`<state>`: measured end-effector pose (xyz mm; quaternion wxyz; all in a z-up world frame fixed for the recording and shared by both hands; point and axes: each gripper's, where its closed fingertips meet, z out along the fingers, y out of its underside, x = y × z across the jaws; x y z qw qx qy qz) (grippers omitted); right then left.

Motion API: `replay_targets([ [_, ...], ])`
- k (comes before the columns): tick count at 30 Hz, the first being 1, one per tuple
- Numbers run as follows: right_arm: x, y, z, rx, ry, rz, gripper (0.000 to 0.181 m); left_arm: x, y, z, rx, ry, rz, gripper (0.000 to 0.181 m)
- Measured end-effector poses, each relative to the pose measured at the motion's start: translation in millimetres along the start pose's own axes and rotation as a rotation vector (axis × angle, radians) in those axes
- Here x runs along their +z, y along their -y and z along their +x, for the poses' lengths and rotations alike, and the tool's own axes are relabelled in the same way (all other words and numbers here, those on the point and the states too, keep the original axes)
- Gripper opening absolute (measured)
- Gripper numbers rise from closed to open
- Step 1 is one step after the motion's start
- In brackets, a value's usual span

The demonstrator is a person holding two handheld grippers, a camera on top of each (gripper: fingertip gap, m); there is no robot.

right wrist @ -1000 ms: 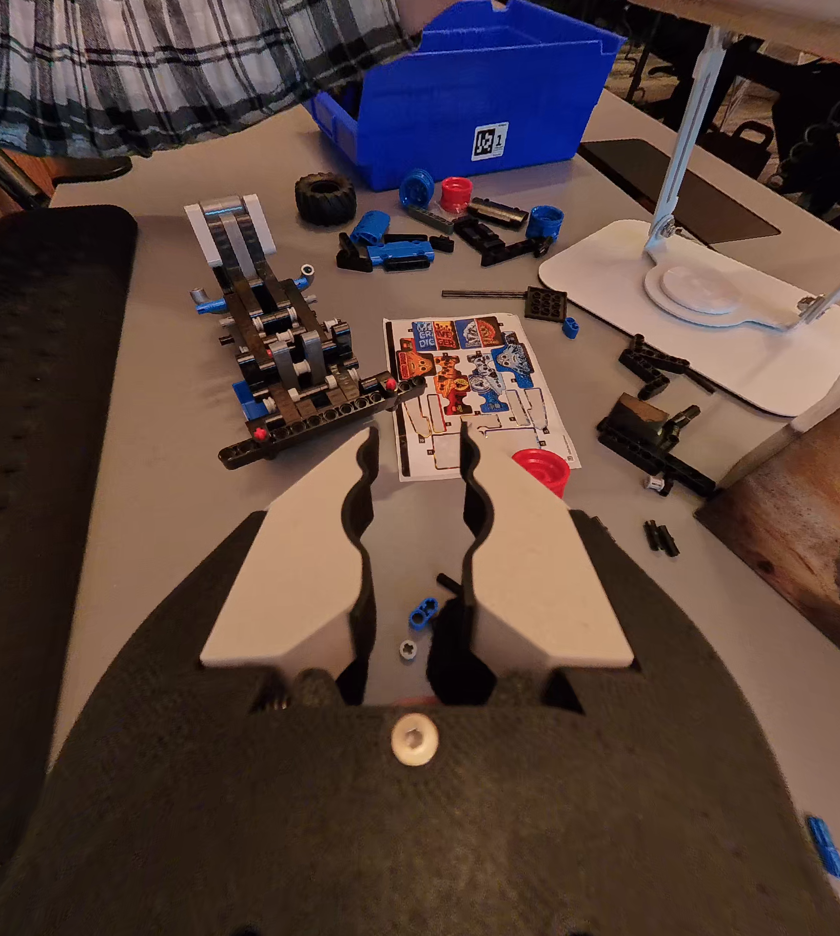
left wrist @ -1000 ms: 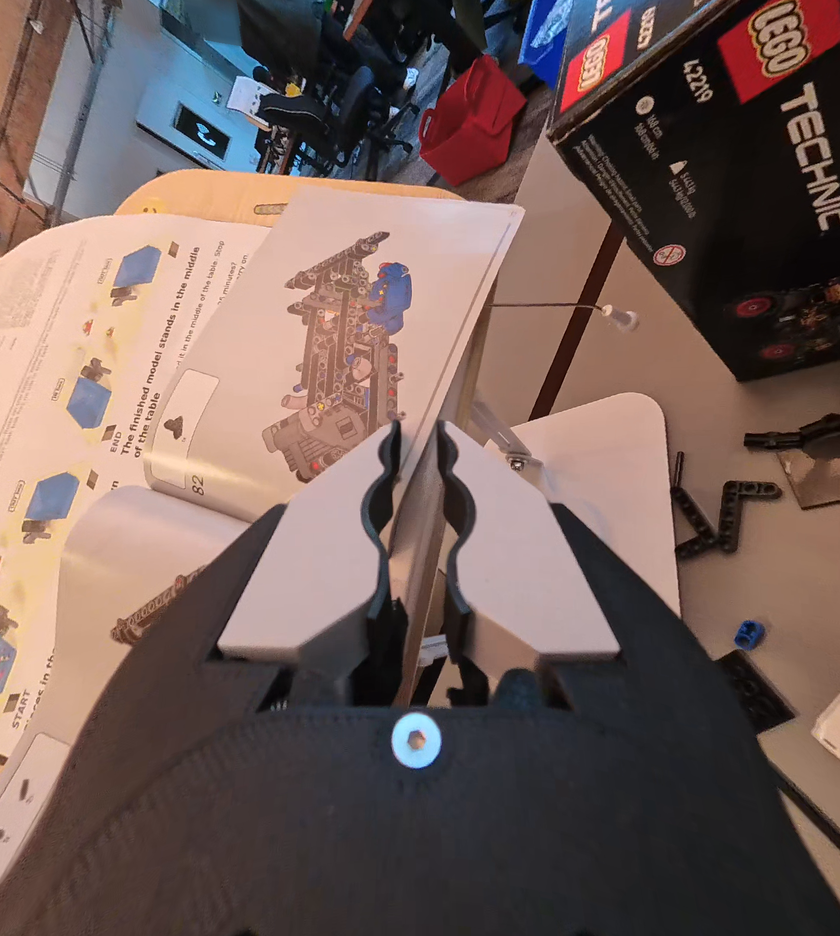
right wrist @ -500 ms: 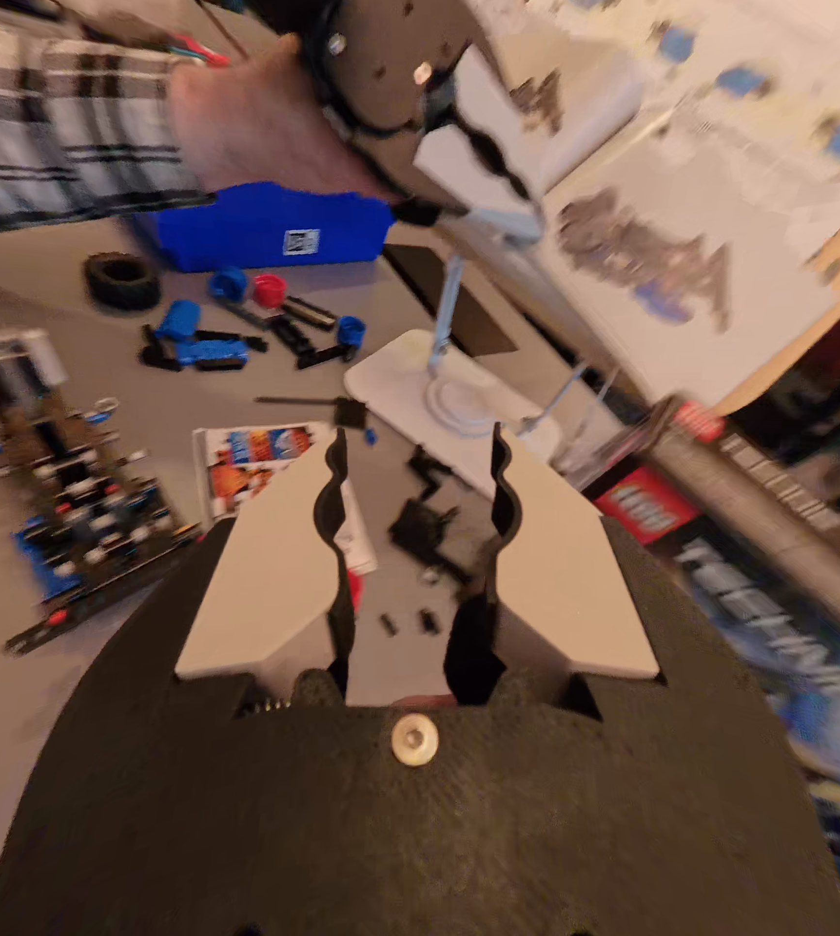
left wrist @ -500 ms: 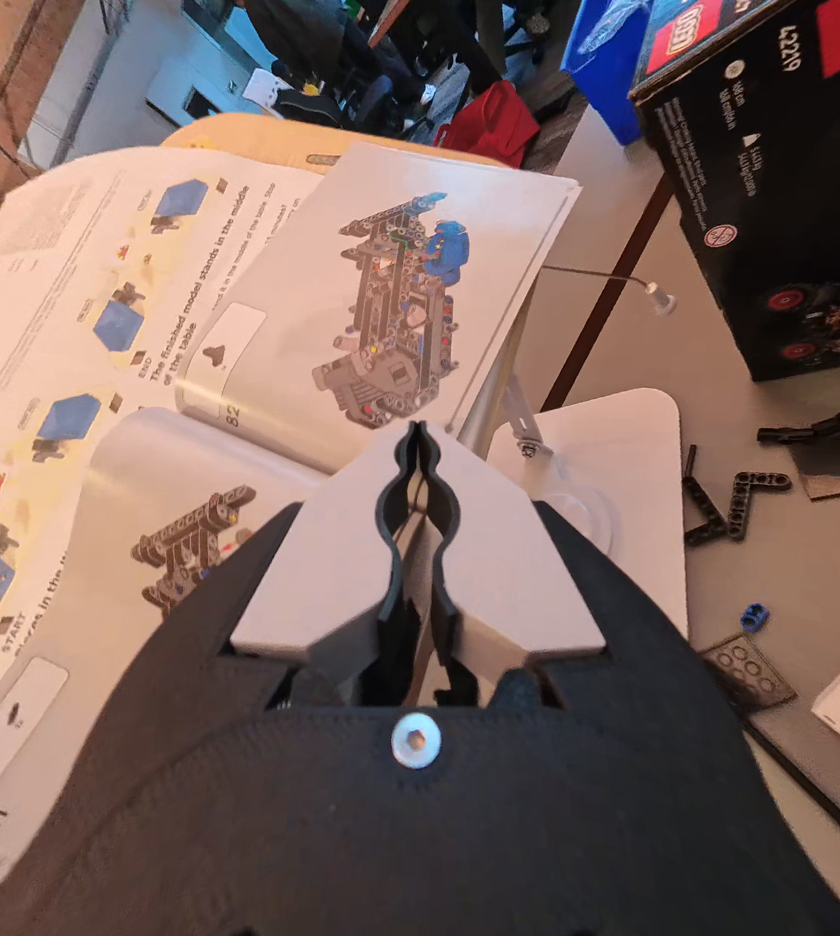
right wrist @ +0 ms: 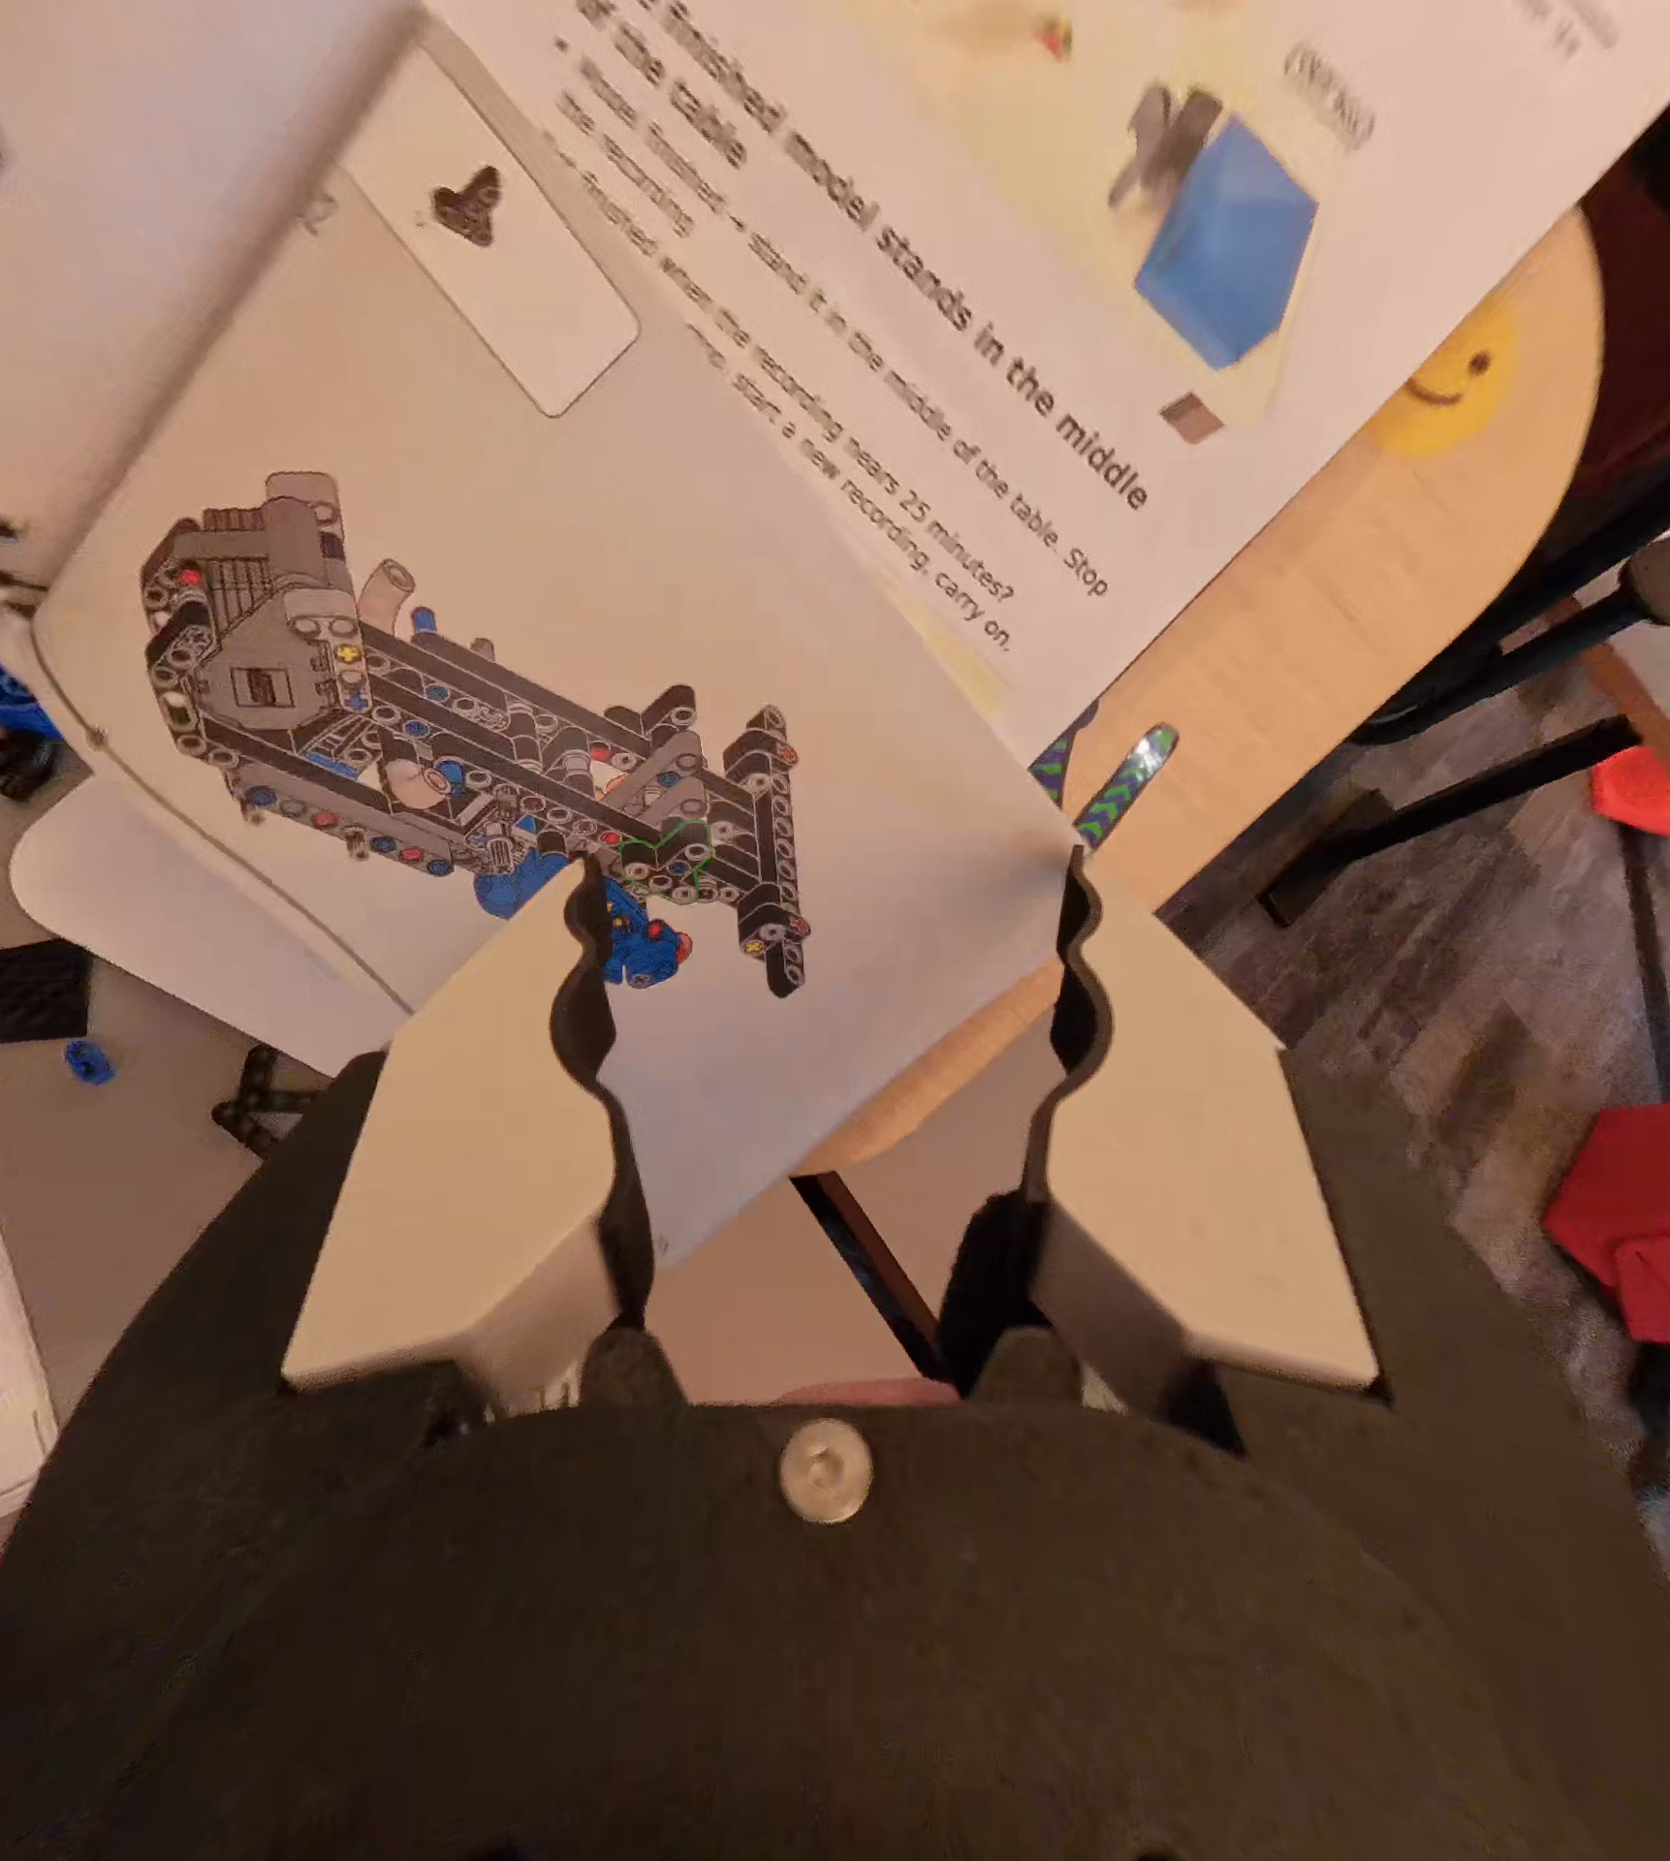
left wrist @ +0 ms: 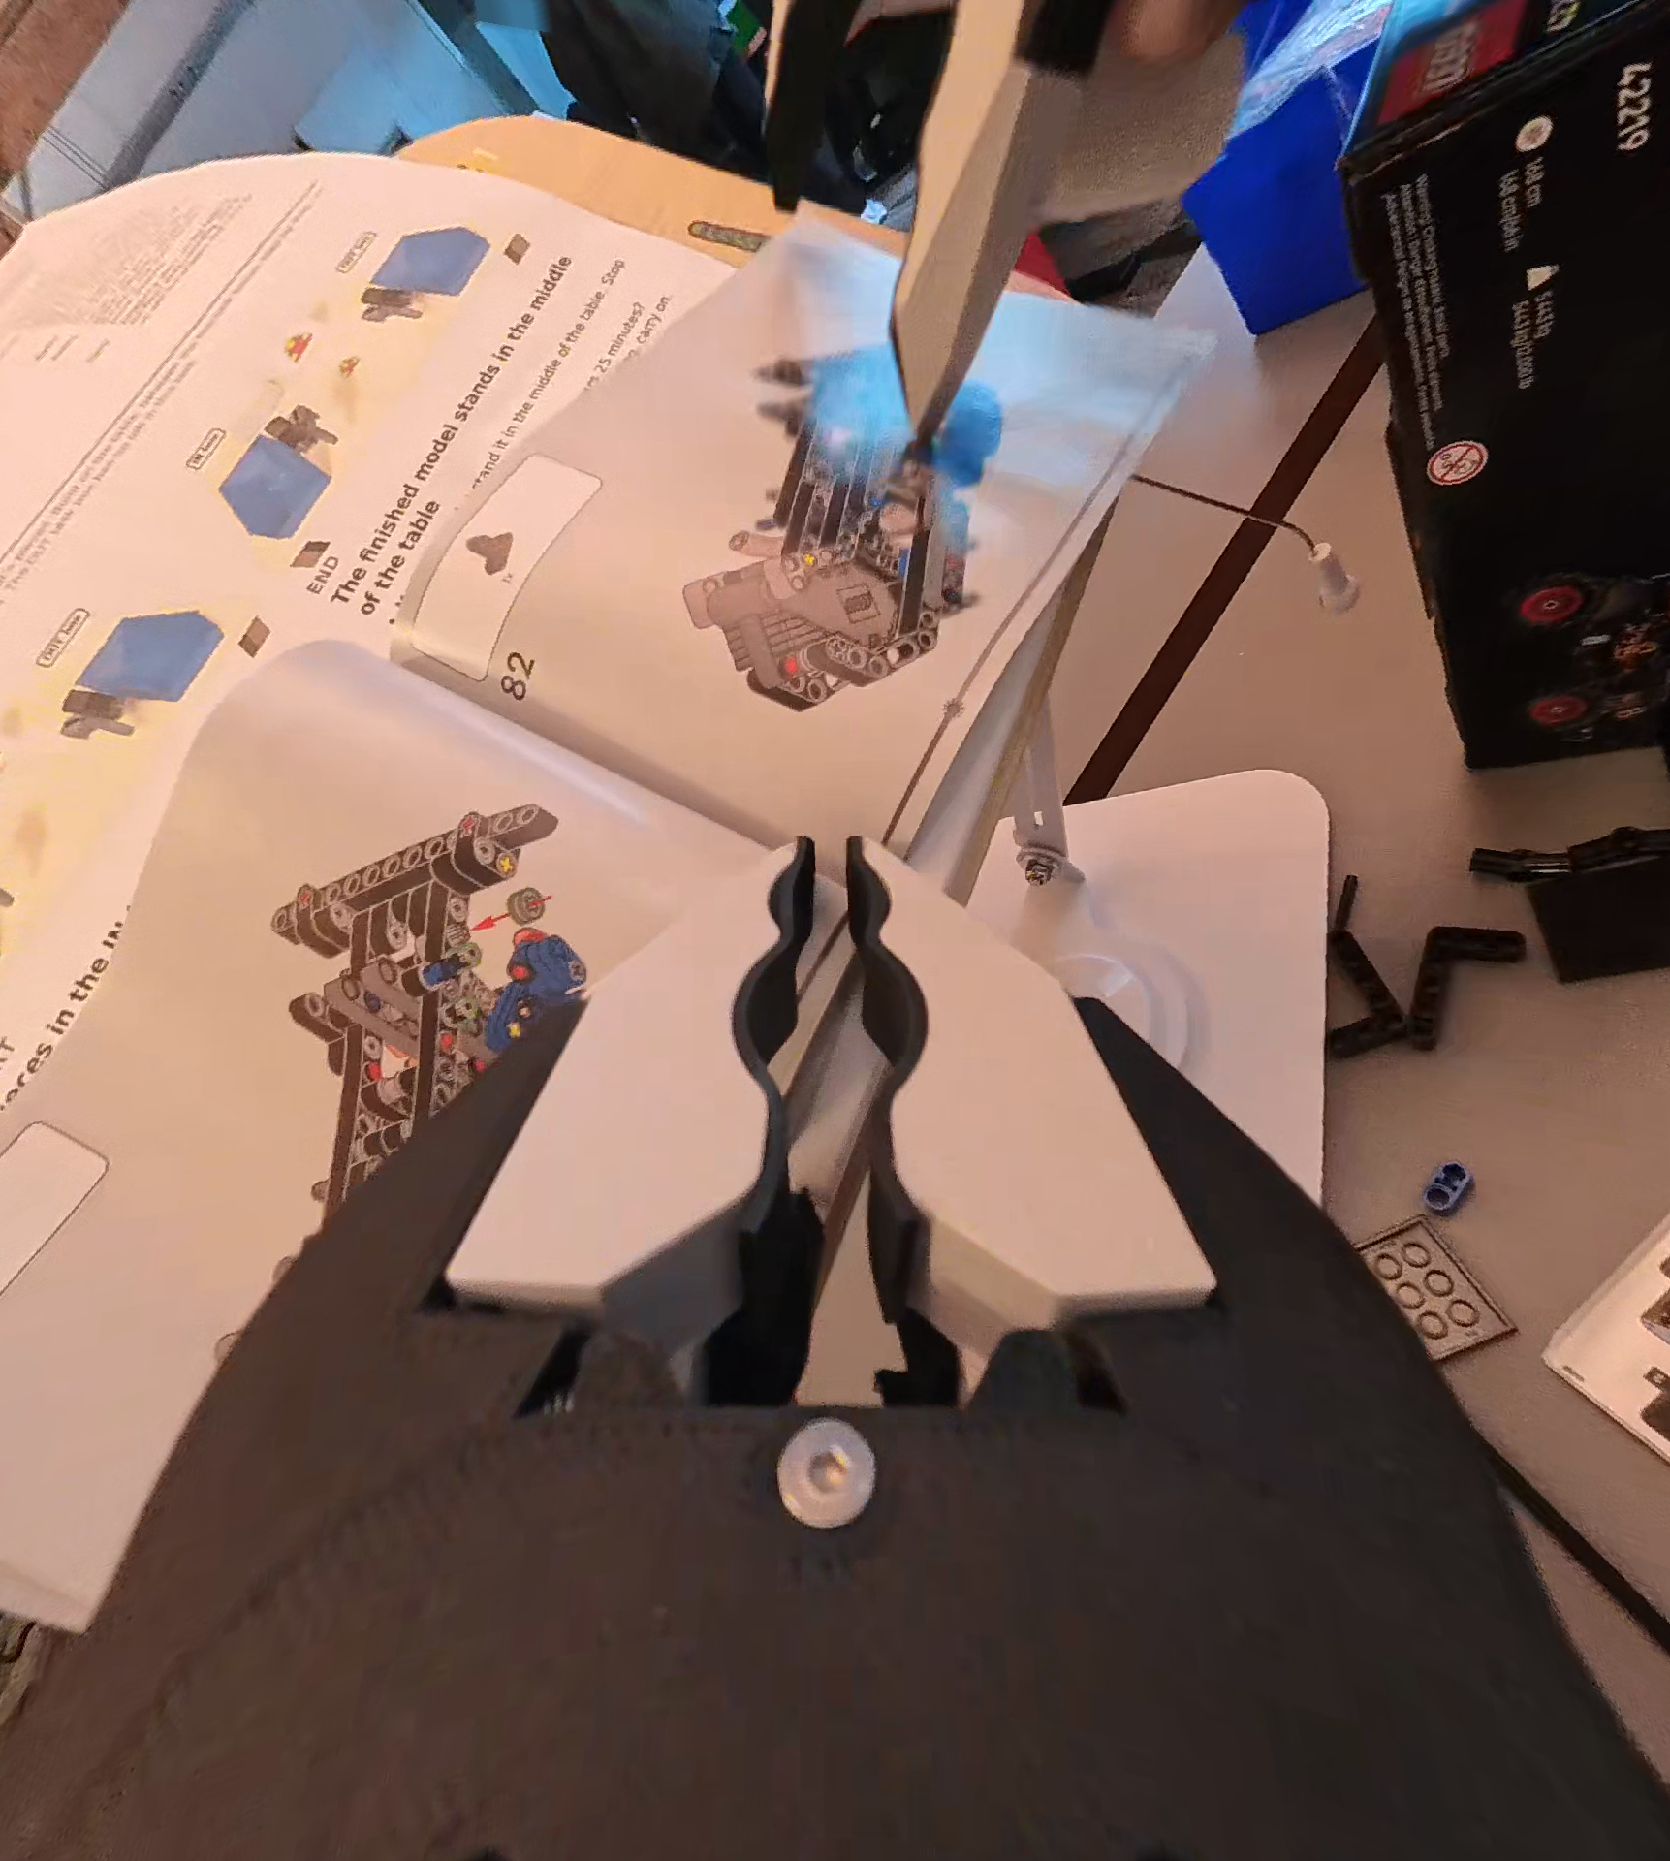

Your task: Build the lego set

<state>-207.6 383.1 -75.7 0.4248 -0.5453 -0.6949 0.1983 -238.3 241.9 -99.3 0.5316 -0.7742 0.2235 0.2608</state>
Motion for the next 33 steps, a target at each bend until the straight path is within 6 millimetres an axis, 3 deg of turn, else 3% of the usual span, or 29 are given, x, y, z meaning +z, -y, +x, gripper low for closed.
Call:
replay_targets([
  [3, 5, 3, 3, 0.049, 0.024, 0.044, 0.081, 3, -1, 3, -0.004, -0.010, 0.005, 0.005],
  [7, 2, -1, 2, 0.009, 0.025, 0.042, 0.054, 5, -1, 6, -0.004, -0.016, 0.013, 0.003],
  [12, 5, -2, 2, -0.023, -0.008, 0.047, 0.048, 5, -1, 4, -0.011, -0.017, 0.015, 0.003],
  [14, 4, -2, 3, -0.038, -0.011, 0.042, 0.034, 5, -1, 4, -0.007, -0.018, 0.012, 0.003],
  [17, 5, -2, 3, -0.025, -0.005, 0.049, 0.029, 5, -1, 4, 0.015, -0.007, 0.005, 0.005],
  [21, 3, -3, -1, -0.026, 0.025, 0.052, 0.026, 4, 19, 9, 0.088, -0.006, 0.050, 0.028],
  [25, 4, -3, -14, -0.037, 0.084, 0.043, 0.023, 18, 42, 21, 0.232, -0.008, 0.034, 0.039],
  [28, 4, -4, -16, -0.055, 0.087, 0.029, 0.016, 29, 44, 27, 0.291, -0.012, -0.006, 0.033],
  [33, -1, -3, -19, -0.056, 0.114, 0.047, 0.020, 29, 39, 36, 0.238, -0.076, -0.018, 0.012],
])
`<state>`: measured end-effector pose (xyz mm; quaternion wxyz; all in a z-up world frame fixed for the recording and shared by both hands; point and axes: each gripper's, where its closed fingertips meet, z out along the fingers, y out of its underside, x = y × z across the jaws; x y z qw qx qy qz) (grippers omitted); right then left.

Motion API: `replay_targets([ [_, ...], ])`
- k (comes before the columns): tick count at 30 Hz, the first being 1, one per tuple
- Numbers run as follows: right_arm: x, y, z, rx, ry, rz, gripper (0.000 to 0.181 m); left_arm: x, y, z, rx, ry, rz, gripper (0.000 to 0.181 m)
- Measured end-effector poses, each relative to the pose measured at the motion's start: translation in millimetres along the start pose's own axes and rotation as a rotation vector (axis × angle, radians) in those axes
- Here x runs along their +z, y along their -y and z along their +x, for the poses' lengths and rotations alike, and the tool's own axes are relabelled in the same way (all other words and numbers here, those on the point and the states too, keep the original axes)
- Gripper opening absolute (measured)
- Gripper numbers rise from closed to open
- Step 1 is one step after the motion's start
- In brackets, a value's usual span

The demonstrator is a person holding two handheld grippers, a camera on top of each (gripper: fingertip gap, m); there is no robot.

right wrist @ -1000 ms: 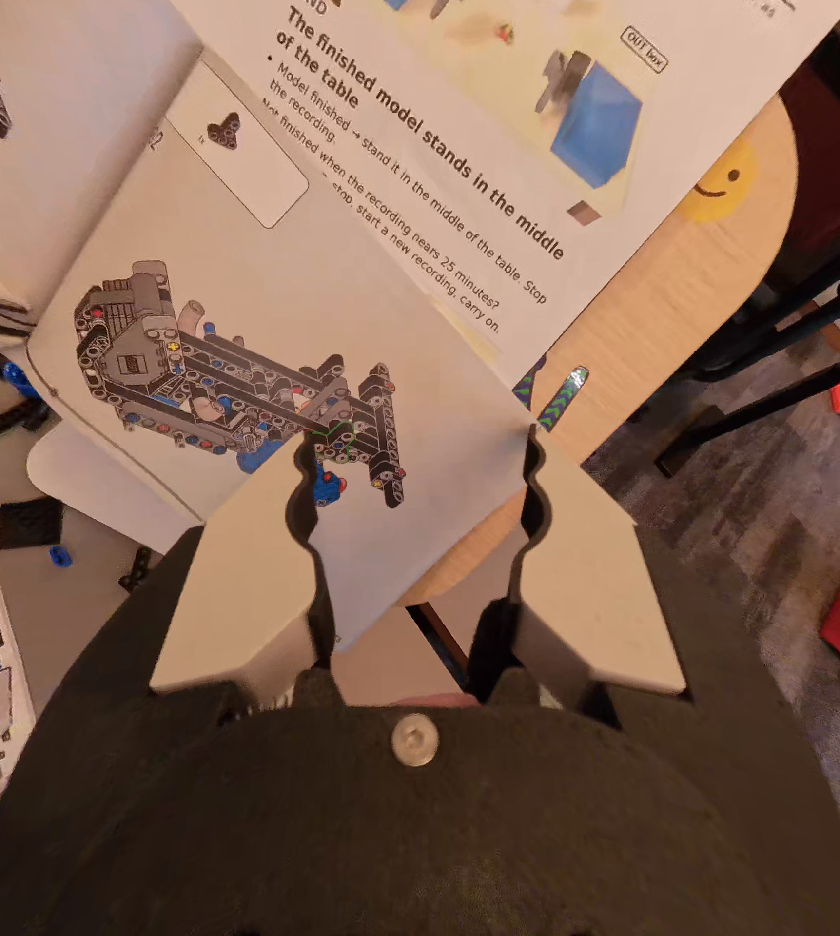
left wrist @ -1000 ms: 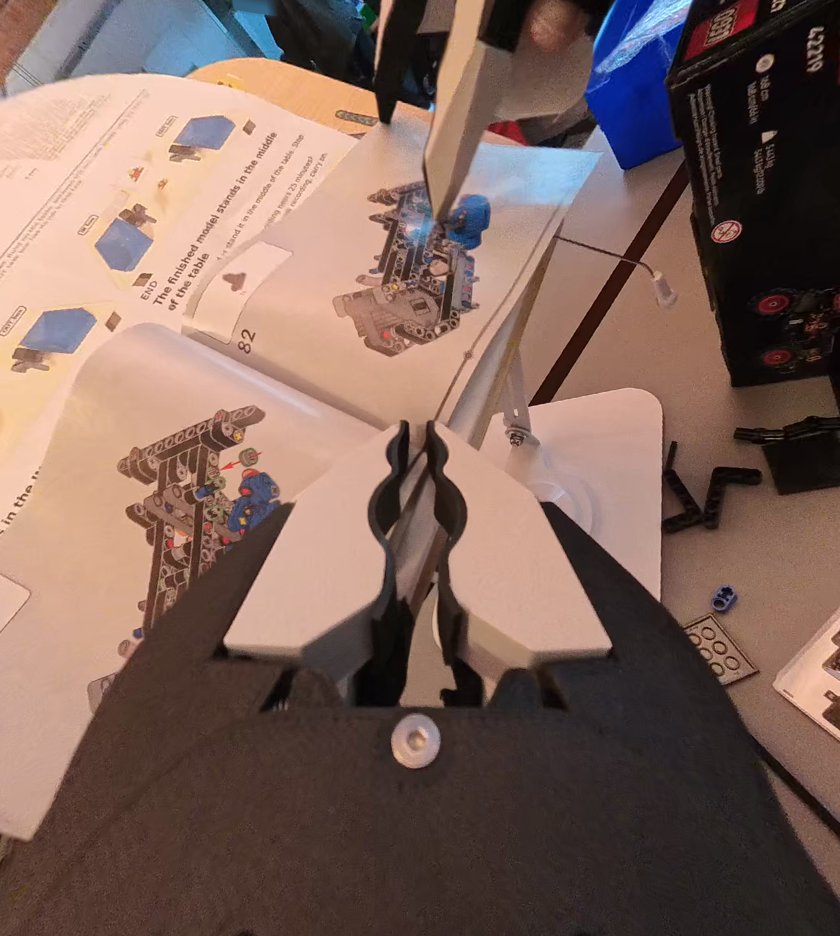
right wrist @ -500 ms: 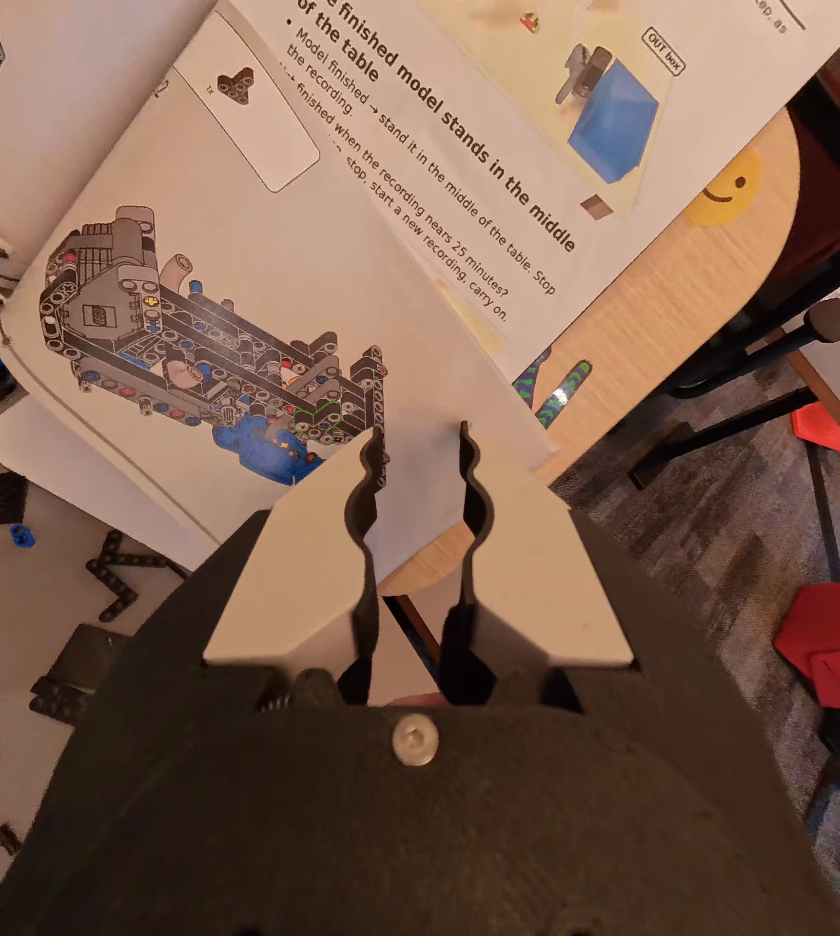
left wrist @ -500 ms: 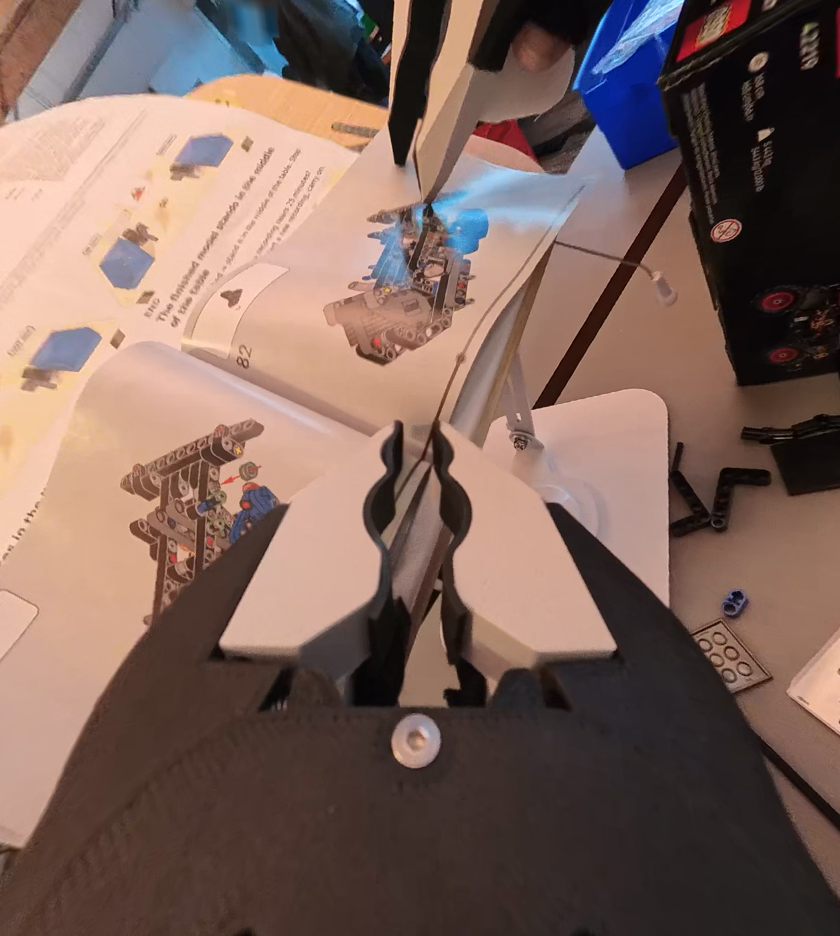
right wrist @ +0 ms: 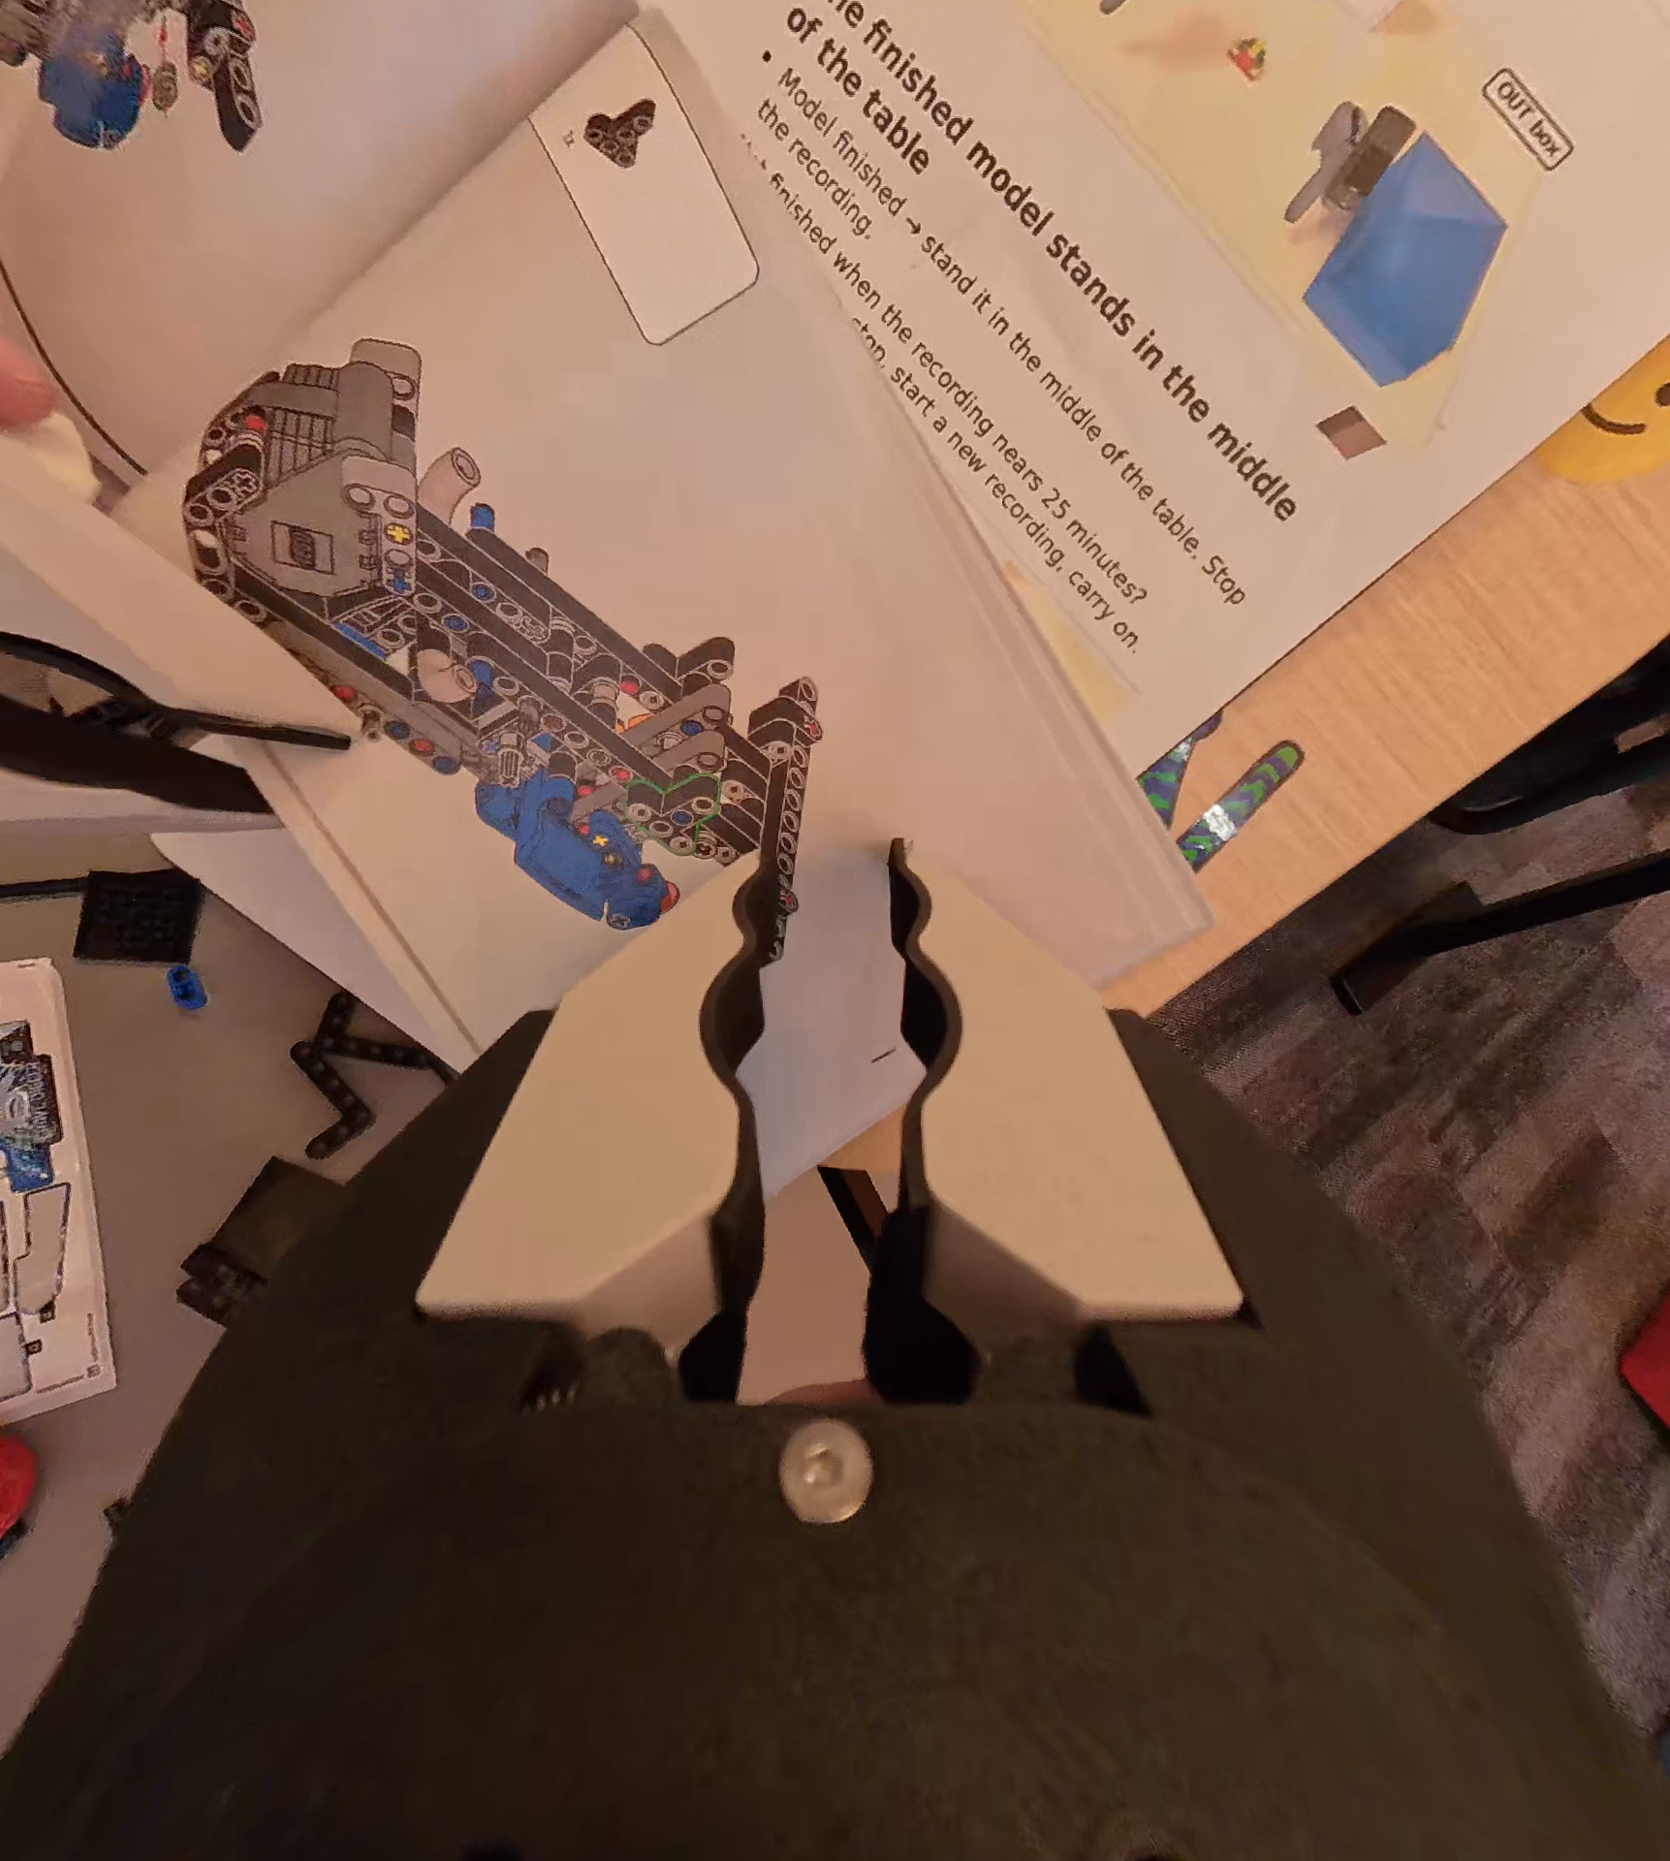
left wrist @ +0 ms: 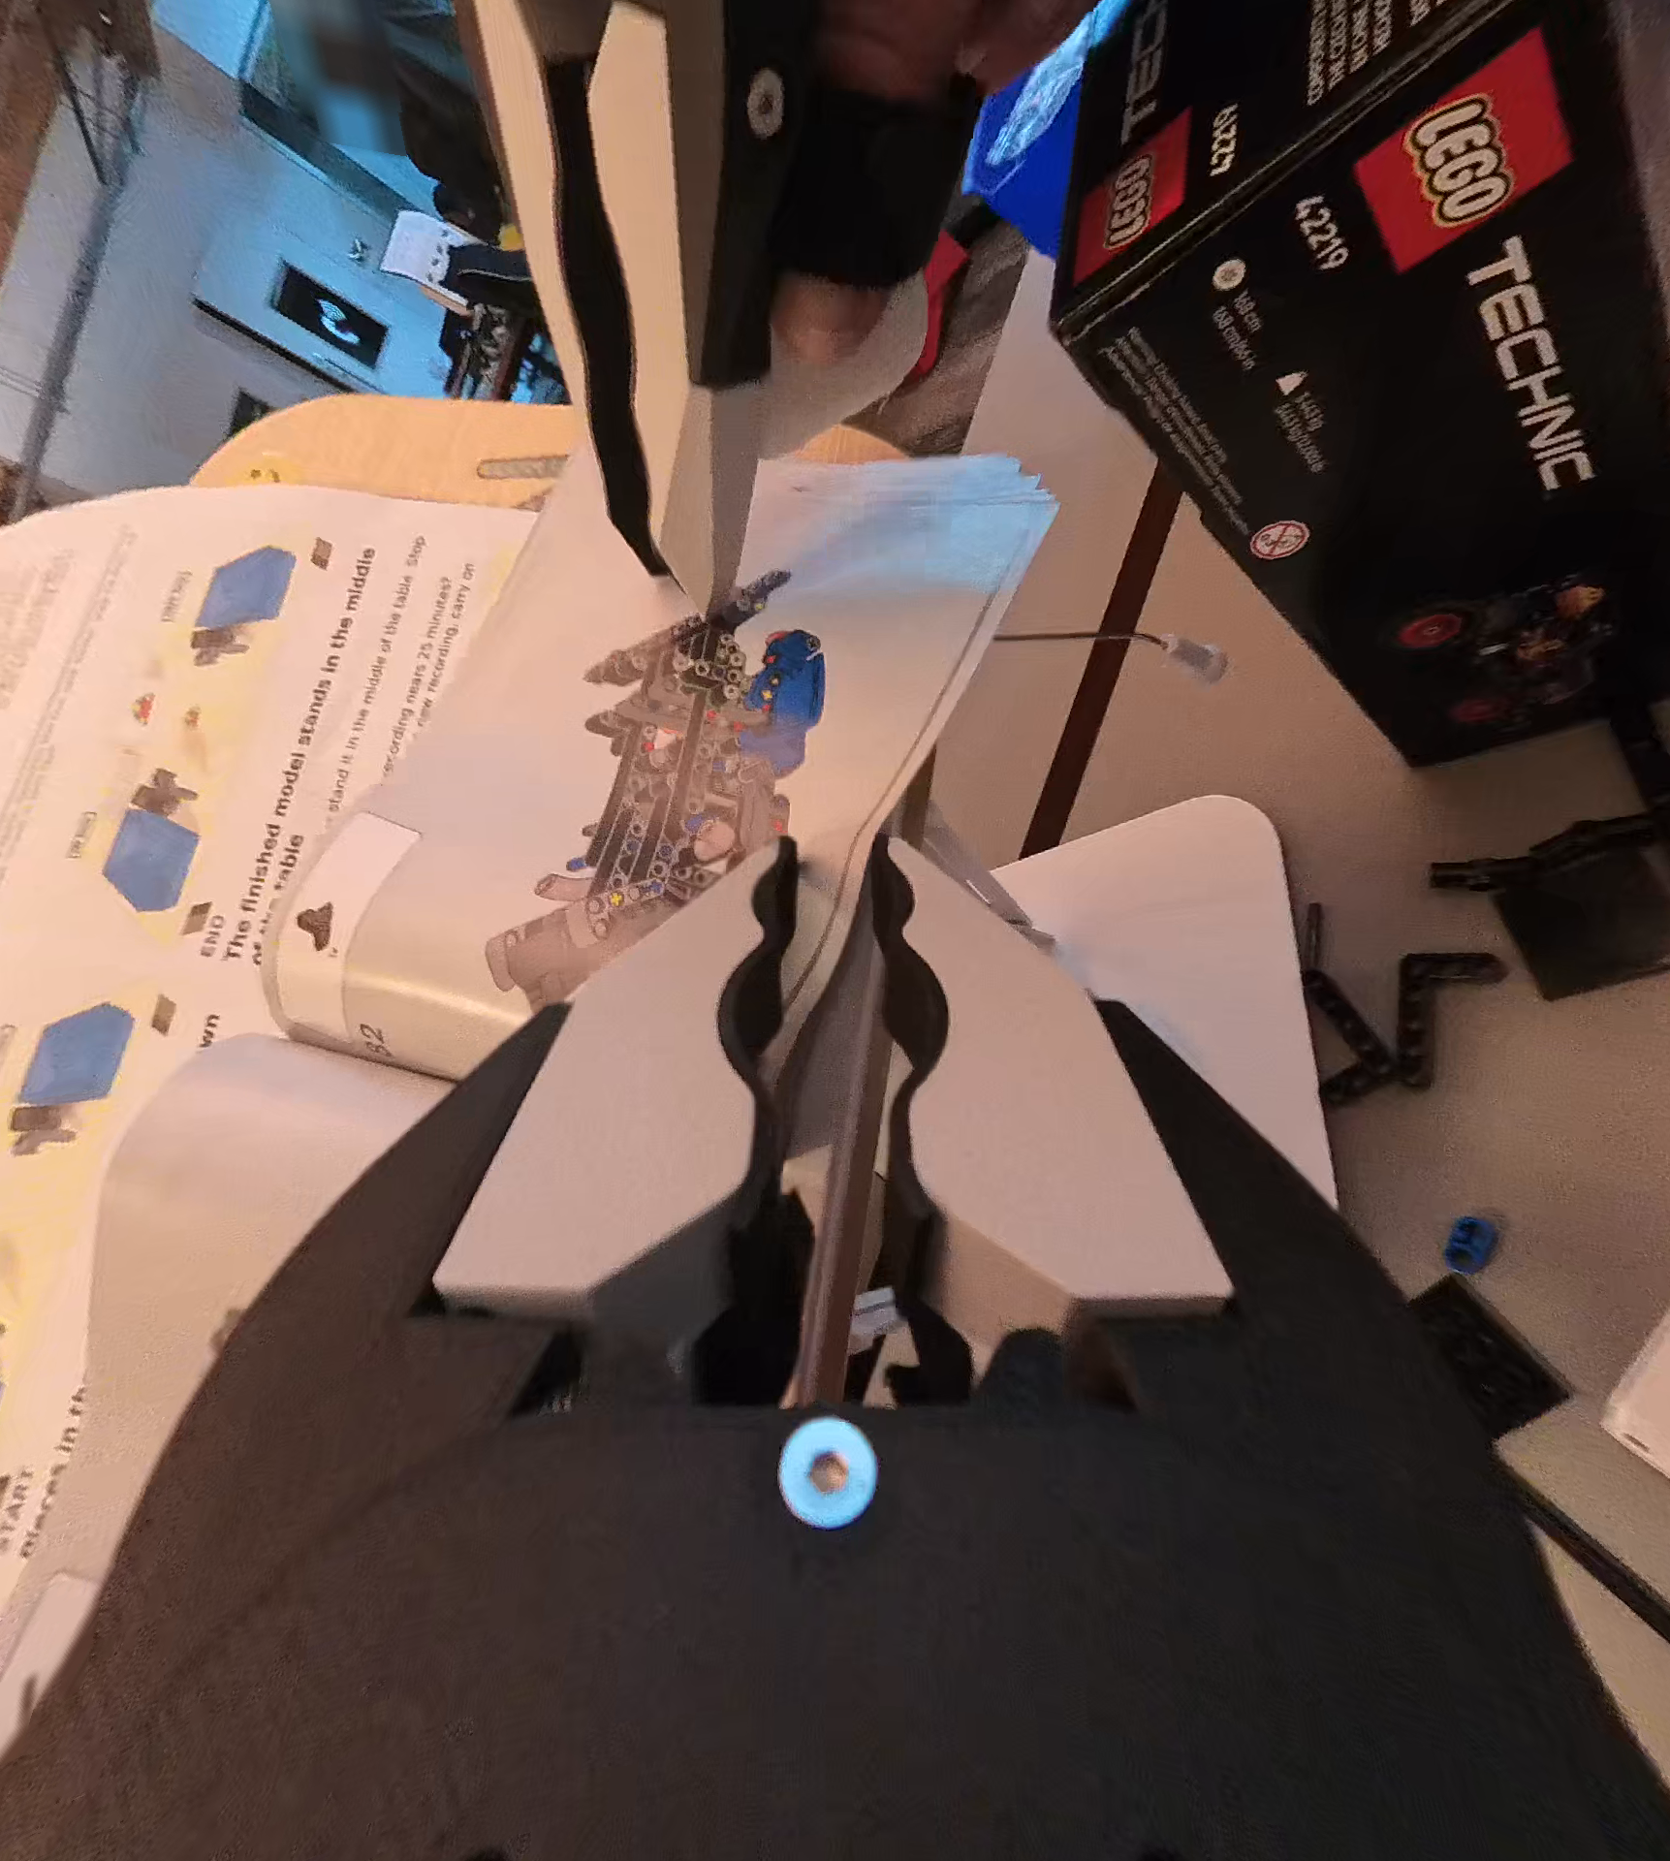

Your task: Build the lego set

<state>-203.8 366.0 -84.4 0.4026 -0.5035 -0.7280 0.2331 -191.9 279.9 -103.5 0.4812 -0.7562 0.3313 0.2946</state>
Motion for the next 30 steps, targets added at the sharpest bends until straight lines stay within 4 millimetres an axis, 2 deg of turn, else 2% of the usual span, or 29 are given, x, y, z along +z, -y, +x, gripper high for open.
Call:
replay_targets([
  [3, -7, 0, -2, 0.015, 0.019, 0.017, 0.029, 0, -1, 3, -0.090, -0.060, 0.024, 0.005],
  [8, -28, 1, -8, 0.000, 0.038, 0.050, 0.035, -4, 3, 2, -0.275, -0.185, 0.089, 0.005],
  [15, -55, -1, -13, 0.003, 0.064, 0.087, 0.035, -3, 1, 3, -0.338, -0.258, 0.092, 0.009],
  [24, -60, -11, -17, 0.001, 0.081, 0.088, 0.035, -4, 0, 5, -0.360, -0.304, 0.080, 0.010],
  [30, -62, -14, -16, 0.005, 0.081, 0.093, 0.036, -4, 0, 3, -0.394, -0.324, 0.085, 0.003],
])
